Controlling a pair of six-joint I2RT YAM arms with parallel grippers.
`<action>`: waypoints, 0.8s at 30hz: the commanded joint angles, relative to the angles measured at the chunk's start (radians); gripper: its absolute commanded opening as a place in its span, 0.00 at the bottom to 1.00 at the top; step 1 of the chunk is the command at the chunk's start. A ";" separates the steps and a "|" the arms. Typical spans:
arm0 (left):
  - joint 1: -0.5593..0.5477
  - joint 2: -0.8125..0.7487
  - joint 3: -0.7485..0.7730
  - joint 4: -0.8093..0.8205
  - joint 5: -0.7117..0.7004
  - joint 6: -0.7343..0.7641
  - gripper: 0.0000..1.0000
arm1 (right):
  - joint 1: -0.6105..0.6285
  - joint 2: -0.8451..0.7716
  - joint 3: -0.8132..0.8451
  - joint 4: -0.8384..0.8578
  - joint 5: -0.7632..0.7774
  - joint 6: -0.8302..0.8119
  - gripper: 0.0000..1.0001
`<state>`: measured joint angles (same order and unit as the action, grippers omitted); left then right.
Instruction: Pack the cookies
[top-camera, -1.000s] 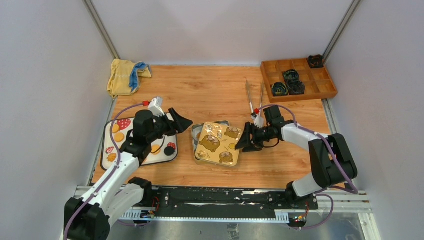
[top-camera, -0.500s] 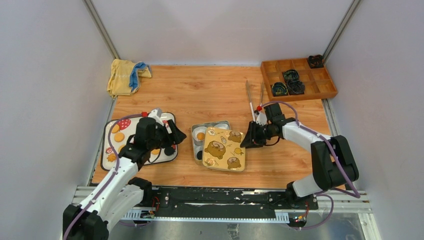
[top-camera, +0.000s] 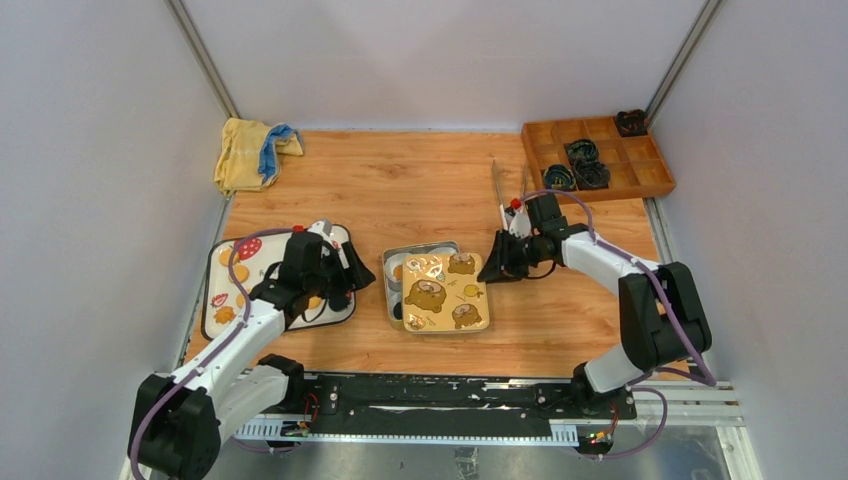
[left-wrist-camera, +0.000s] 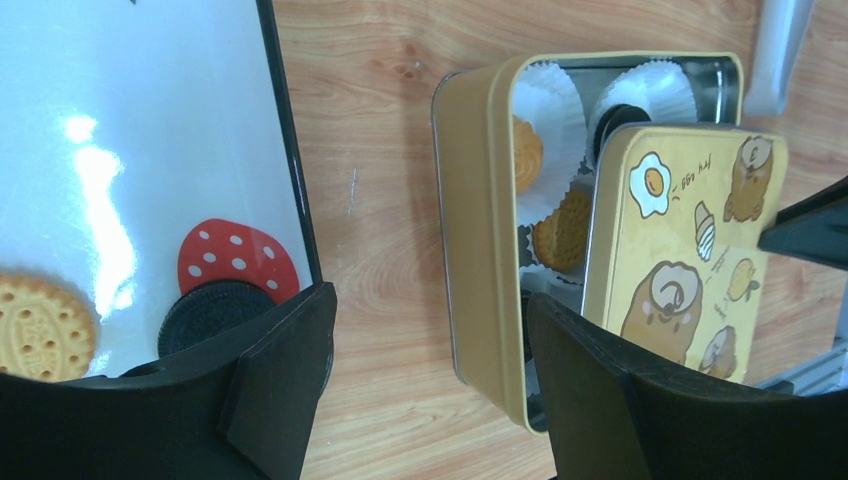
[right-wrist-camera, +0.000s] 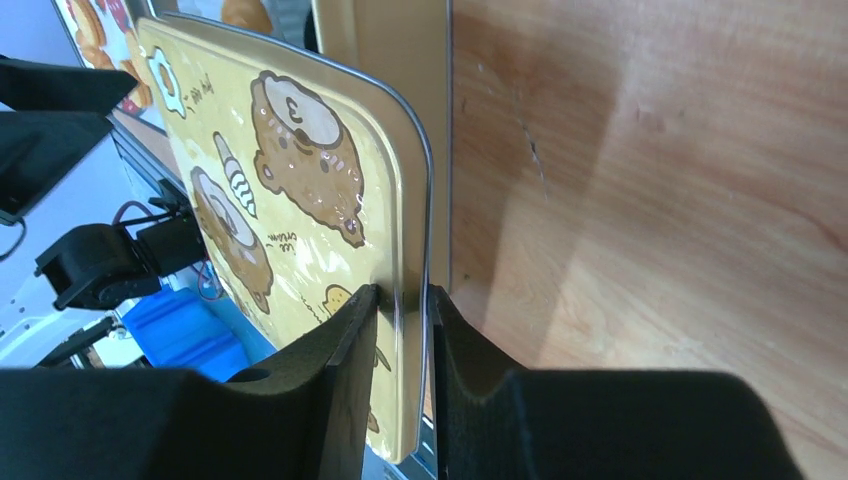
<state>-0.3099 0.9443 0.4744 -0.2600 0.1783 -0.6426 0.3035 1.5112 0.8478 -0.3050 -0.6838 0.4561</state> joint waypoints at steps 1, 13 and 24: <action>-0.017 0.034 -0.019 0.041 -0.001 -0.006 0.74 | 0.012 0.046 0.062 0.000 -0.005 0.021 0.27; -0.037 0.105 0.010 -0.027 -0.098 -0.004 0.28 | 0.047 0.187 0.154 0.061 -0.023 0.047 0.23; -0.091 0.268 0.009 0.151 -0.029 -0.023 0.26 | 0.068 0.251 0.201 0.076 -0.039 0.042 0.21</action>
<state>-0.3771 1.1698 0.4671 -0.2016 0.1295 -0.6598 0.3504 1.7321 1.0153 -0.2092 -0.7341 0.5018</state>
